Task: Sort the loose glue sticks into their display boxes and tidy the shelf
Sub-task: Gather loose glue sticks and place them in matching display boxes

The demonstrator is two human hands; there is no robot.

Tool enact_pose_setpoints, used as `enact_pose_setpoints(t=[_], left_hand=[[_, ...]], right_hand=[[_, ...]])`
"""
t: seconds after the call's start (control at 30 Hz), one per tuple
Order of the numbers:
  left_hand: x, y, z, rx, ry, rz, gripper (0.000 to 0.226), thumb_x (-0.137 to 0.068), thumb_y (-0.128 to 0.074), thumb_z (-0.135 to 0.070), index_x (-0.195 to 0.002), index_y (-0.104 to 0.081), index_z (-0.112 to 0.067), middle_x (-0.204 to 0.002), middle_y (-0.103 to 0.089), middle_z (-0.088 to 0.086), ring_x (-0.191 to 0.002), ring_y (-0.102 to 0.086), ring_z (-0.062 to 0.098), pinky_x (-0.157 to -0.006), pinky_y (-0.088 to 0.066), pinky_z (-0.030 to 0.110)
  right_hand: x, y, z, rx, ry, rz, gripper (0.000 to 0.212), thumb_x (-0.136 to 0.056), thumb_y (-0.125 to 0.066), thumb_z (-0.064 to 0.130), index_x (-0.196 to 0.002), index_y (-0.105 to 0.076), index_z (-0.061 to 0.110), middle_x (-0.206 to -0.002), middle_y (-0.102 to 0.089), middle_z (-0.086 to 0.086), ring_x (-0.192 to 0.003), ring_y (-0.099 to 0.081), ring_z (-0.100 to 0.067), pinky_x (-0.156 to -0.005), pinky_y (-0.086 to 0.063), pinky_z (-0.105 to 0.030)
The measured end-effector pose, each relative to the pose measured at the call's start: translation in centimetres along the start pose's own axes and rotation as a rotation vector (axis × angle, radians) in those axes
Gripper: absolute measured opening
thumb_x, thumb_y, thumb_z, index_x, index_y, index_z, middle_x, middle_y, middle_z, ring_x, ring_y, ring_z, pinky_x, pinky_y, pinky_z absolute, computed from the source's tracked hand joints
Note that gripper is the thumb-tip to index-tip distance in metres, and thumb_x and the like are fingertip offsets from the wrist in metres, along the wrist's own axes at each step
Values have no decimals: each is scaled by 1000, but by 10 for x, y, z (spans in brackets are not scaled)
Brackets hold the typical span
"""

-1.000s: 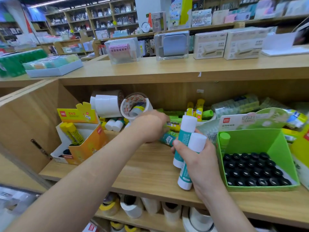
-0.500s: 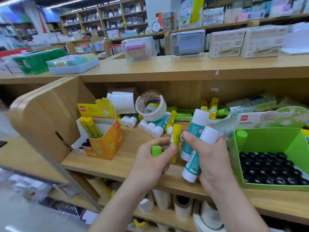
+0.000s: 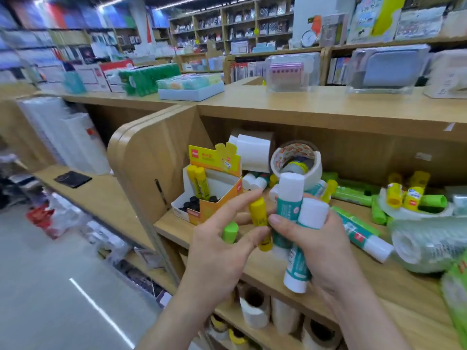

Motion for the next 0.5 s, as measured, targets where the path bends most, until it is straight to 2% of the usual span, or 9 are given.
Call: enact_pose_setpoints(t=[0.1,0.2,0.3,0.37,0.43,0.5], left_hand=[[-2,22,5,-62,-17,-183,40,-73,-78,-23,-108,-68,-40,-92,-72,-10,-86,-67,11,-73,-57,30],[-13,59,12,-111,-13,-367,34,-69,-79,-27,-100,-69,-39,-87,-72,-11,-83,-66,10,-74,-57,31],[-29,90,19,-154,-10,-428,33,-71,-80,-23,-97,-68,-39,-87,-71,-15,-86,-67,8,-74,-57,26],[-42,103,23,-131,-32,-434,30,-72,-79,-20,-95,-68,-36,-84,-70,-16,-82,-67,6,-70,-55,21],[-57,108,24,-119,-61,-400,28,-73,-79,-16,-92,-68,-33,-79,-69,-18,-75,-65,1,-64,-49,11],[-74,106,28,-123,-75,-307,27,-74,-79,-12,-91,-69,-30,-75,-68,-18,-72,-63,-1,-62,-46,8]], right_hand=[[-8,-7,-2,8,8,62,34,-63,-75,18,-97,-69,14,-89,-74,-2,-79,-69,-14,-64,-54,-23],[-18,-16,-3,120,-2,158,43,-61,-76,21,-103,-68,21,-88,-72,5,-78,-66,-5,-62,-49,-15],[-32,-32,4,302,15,278,38,-65,-82,22,-98,-67,32,-85,-68,13,-78,-64,-2,-66,-50,-20],[-42,-46,8,421,46,364,34,-67,-76,27,-98,-65,37,-90,-67,15,-83,-62,-4,-74,-50,-25],[-51,-56,8,557,85,393,33,-66,-71,32,-97,-63,39,-90,-65,16,-84,-61,-4,-76,-49,-29],[-60,-62,5,688,111,380,33,-66,-70,36,-98,-61,36,-89,-63,12,-83,-59,-9,-76,-50,-39]])
Point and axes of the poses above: each hand's wrist, its own x-axis away from the middle knuckle, its own y-axis out of the back of the hand, z = x × y, the point moved 5 cm from there along -x, towards the middle knuckle
